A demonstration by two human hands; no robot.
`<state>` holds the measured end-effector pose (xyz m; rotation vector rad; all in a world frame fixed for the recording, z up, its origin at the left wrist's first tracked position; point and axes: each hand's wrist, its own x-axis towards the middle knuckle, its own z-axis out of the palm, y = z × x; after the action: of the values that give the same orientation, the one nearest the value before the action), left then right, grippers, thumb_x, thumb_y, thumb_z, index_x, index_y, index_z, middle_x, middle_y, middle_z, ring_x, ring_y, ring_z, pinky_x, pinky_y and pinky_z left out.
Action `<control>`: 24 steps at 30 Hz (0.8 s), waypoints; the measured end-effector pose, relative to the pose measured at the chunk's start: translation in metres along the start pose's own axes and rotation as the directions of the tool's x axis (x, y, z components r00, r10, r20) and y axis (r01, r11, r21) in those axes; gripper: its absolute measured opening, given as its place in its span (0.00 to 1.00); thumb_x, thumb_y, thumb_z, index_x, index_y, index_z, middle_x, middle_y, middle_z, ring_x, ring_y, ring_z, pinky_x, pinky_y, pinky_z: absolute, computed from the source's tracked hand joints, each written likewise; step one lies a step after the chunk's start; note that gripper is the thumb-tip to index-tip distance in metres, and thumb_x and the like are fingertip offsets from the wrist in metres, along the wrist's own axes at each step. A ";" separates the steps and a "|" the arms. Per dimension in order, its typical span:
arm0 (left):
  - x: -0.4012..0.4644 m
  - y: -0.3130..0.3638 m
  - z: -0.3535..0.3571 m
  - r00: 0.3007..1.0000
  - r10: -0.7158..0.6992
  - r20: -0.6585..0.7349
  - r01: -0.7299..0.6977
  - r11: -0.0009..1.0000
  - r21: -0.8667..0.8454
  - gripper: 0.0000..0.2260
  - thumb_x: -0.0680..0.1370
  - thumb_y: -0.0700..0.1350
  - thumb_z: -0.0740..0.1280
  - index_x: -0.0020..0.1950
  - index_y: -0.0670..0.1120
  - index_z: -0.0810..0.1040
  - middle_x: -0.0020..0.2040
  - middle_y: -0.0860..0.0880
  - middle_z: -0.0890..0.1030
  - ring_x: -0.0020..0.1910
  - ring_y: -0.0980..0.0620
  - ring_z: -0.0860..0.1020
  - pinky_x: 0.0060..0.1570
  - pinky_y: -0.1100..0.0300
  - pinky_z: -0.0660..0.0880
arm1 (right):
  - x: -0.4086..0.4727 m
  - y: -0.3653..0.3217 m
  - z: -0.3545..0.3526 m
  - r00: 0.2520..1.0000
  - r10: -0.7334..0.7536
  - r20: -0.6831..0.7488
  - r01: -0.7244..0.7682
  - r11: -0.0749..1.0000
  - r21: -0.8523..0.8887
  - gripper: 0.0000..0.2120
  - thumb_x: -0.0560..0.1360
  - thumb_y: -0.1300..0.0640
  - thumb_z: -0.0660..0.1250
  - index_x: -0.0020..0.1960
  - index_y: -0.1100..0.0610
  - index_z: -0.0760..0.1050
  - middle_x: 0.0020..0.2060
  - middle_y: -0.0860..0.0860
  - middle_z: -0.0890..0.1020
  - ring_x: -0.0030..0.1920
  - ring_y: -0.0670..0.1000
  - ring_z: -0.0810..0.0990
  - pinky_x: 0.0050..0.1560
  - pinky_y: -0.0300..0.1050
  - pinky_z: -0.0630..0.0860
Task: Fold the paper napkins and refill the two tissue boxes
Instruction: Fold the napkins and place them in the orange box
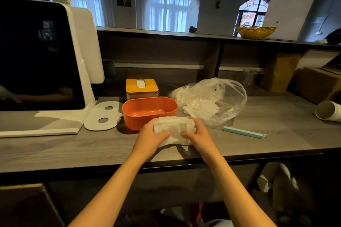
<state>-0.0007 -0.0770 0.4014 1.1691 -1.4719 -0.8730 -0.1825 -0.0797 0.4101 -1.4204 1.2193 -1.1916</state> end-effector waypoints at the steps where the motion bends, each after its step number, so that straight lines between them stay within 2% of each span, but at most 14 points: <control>1: 0.000 0.000 0.001 1.000 -0.017 -0.024 0.018 1.000 0.023 0.19 0.75 0.38 0.73 0.64 0.51 0.76 0.56 0.56 0.81 0.57 0.57 0.80 0.52 0.64 0.76 | -0.002 -0.003 0.006 1.000 0.005 -0.017 -0.004 1.000 0.023 0.25 0.76 0.64 0.68 0.70 0.49 0.67 0.57 0.47 0.77 0.56 0.48 0.79 0.54 0.45 0.81; 3: 0.000 0.001 0.006 0.996 -0.055 -0.073 0.057 0.998 0.028 0.20 0.76 0.39 0.70 0.65 0.53 0.73 0.57 0.56 0.79 0.59 0.55 0.78 0.54 0.61 0.76 | -0.002 -0.009 0.019 0.995 0.038 -0.089 -0.027 0.993 0.112 0.24 0.78 0.59 0.67 0.72 0.50 0.65 0.56 0.46 0.75 0.54 0.45 0.78 0.50 0.40 0.79; 5: -0.001 0.004 0.015 0.993 -0.081 -0.087 0.078 0.996 -0.038 0.21 0.78 0.43 0.68 0.70 0.52 0.70 0.61 0.54 0.78 0.60 0.53 0.77 0.57 0.55 0.76 | 0.000 -0.011 0.033 0.976 0.055 -0.212 -0.027 0.991 0.133 0.25 0.78 0.51 0.68 0.73 0.52 0.66 0.60 0.49 0.75 0.55 0.47 0.78 0.53 0.43 0.79; 7: -0.004 0.010 0.025 0.989 -0.095 -0.110 0.076 0.984 -0.161 0.19 0.81 0.46 0.65 0.72 0.52 0.69 0.62 0.53 0.78 0.60 0.54 0.77 0.54 0.58 0.75 | 0.001 -0.012 0.047 0.944 0.045 -0.326 -0.012 0.995 0.103 0.27 0.77 0.47 0.70 0.72 0.53 0.67 0.60 0.49 0.75 0.56 0.47 0.76 0.54 0.42 0.77; 9: -0.006 0.017 0.032 0.973 -0.123 -0.197 0.074 0.969 -0.236 0.14 0.82 0.47 0.65 0.68 0.50 0.72 0.59 0.53 0.79 0.57 0.55 0.77 0.48 0.62 0.74 | 0.004 -0.012 0.055 0.914 0.027 -0.405 -0.001 0.998 0.065 0.25 0.76 0.46 0.71 0.69 0.53 0.70 0.57 0.47 0.75 0.55 0.47 0.75 0.48 0.37 0.73; 12: -0.003 0.020 0.035 0.909 -0.175 -0.379 0.104 0.974 -0.201 0.07 0.82 0.48 0.65 0.58 0.48 0.75 0.51 0.51 0.79 0.52 0.51 0.78 0.42 0.60 0.73 | 0.011 -0.009 0.053 0.879 0.022 -0.476 -0.020 1.000 0.009 0.20 0.77 0.47 0.70 0.65 0.54 0.74 0.57 0.48 0.78 0.56 0.48 0.77 0.51 0.40 0.74; 15: 0.000 0.018 0.034 0.865 -0.186 -0.465 0.093 0.972 -0.217 0.04 0.81 0.42 0.63 0.53 0.46 0.77 0.47 0.49 0.80 0.48 0.49 0.79 0.40 0.59 0.71 | 0.015 -0.006 0.045 0.873 0.022 -0.487 0.005 0.999 0.054 0.06 0.79 0.53 0.66 0.52 0.55 0.79 0.47 0.49 0.81 0.47 0.46 0.77 0.44 0.39 0.71; 17: -0.001 0.020 0.035 0.892 -0.155 -0.424 0.056 0.970 -0.237 0.06 0.81 0.41 0.61 0.53 0.45 0.78 0.48 0.49 0.80 0.48 0.51 0.79 0.40 0.60 0.72 | 0.014 -0.005 0.044 0.888 -0.027 -0.459 0.041 0.999 0.019 0.11 0.79 0.57 0.65 0.39 0.55 0.76 0.36 0.48 0.78 0.40 0.46 0.74 0.40 0.40 0.69; 18: -0.002 0.020 0.035 0.907 -0.127 -0.401 0.036 0.973 -0.228 0.06 0.82 0.41 0.61 0.54 0.45 0.78 0.49 0.49 0.81 0.48 0.52 0.78 0.41 0.61 0.72 | 0.013 -0.004 0.044 0.895 -0.048 -0.442 0.057 0.998 0.006 0.12 0.79 0.57 0.65 0.37 0.55 0.75 0.35 0.48 0.76 0.38 0.46 0.73 0.39 0.40 0.68; 21: -0.003 0.018 0.034 0.896 -0.121 -0.427 0.036 0.979 -0.201 0.05 0.82 0.43 0.64 0.52 0.45 0.79 0.47 0.52 0.80 0.47 0.55 0.78 0.41 0.64 0.71 | 0.011 -0.004 0.043 0.907 -0.051 -0.417 0.069 0.997 0.027 0.08 0.79 0.54 0.67 0.48 0.59 0.76 0.41 0.48 0.77 0.41 0.45 0.74 0.40 0.37 0.69; 23: -0.003 0.018 0.033 0.862 -0.160 -0.481 0.067 0.976 -0.205 0.06 0.83 0.43 0.63 0.51 0.45 0.79 0.45 0.52 0.80 0.46 0.54 0.78 0.41 0.62 0.72 | 0.011 -0.002 0.042 0.915 -0.036 -0.401 0.045 0.999 0.013 0.08 0.78 0.52 0.67 0.53 0.56 0.76 0.47 0.48 0.79 0.47 0.45 0.76 0.43 0.38 0.71; 24: -0.003 0.017 0.032 0.864 -0.170 -0.473 0.076 0.974 -0.212 0.07 0.83 0.43 0.62 0.50 0.46 0.79 0.44 0.52 0.80 0.46 0.53 0.78 0.41 0.60 0.73 | 0.012 -0.001 0.042 0.924 -0.035 -0.381 0.033 0.999 -0.013 0.07 0.78 0.51 0.67 0.53 0.54 0.77 0.48 0.47 0.80 0.49 0.46 0.78 0.45 0.40 0.73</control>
<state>-0.0361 -0.0717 0.4094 1.2405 -0.8890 -0.7119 -0.1406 -0.0900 0.4063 -1.2513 1.4655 -1.5400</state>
